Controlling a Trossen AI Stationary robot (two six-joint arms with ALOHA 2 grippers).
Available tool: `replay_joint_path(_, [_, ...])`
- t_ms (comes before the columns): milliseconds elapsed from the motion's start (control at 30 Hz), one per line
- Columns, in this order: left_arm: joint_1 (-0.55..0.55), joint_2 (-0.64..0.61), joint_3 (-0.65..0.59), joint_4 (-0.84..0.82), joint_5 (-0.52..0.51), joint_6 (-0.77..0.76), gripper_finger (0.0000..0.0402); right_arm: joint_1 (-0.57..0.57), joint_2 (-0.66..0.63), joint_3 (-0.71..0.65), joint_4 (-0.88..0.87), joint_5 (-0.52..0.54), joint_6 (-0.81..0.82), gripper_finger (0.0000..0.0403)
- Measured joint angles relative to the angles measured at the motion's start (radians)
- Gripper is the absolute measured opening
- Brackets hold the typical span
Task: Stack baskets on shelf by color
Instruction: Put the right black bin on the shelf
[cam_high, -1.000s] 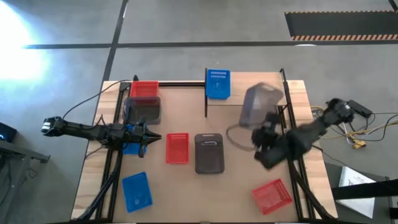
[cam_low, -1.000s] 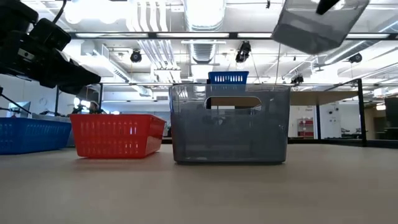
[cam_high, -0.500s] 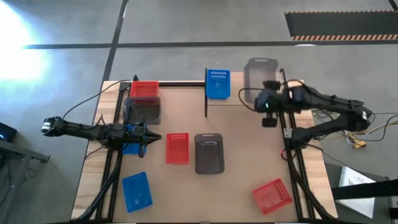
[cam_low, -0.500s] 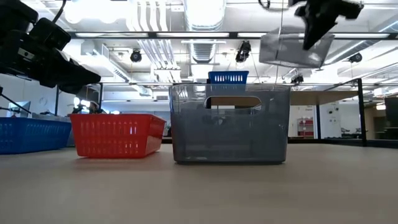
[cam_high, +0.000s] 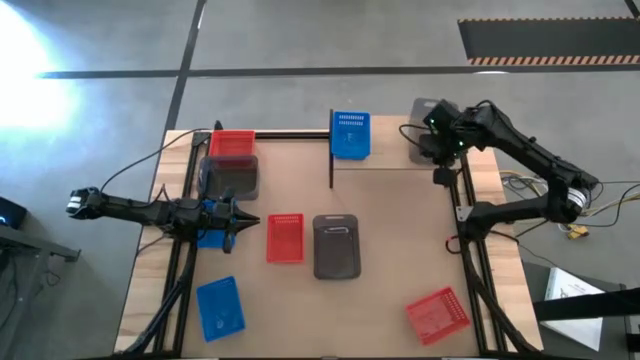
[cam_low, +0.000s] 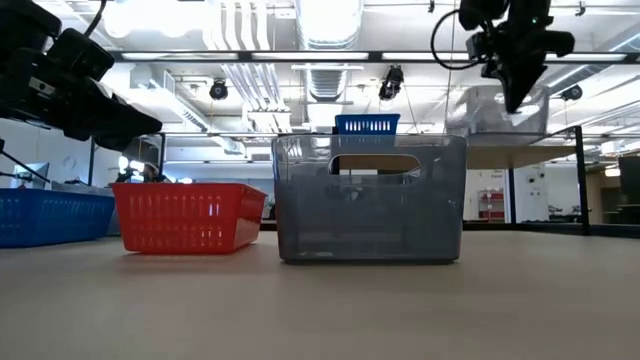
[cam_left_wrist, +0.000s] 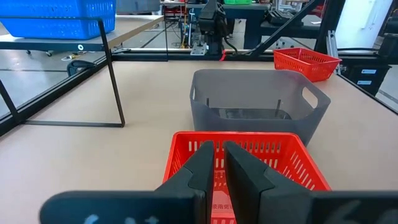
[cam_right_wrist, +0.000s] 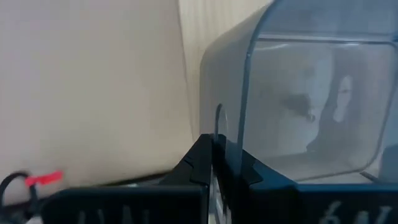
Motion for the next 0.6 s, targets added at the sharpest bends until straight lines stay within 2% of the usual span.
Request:
replay_joint_path(367, [0.0, 0.0, 0.0, 0.0, 0.0, 0.0, 0.0022, -0.01, 0.004, 0.0, -0.042, 0.016, 0.001, 0.0009])
replay_joint_path(600, [0.0, 0.0, 0.0, 0.0, 0.0, 0.0, 0.0022, -0.01, 0.003, -0.008, -0.098, 0.117, 0.038, 0.0036])
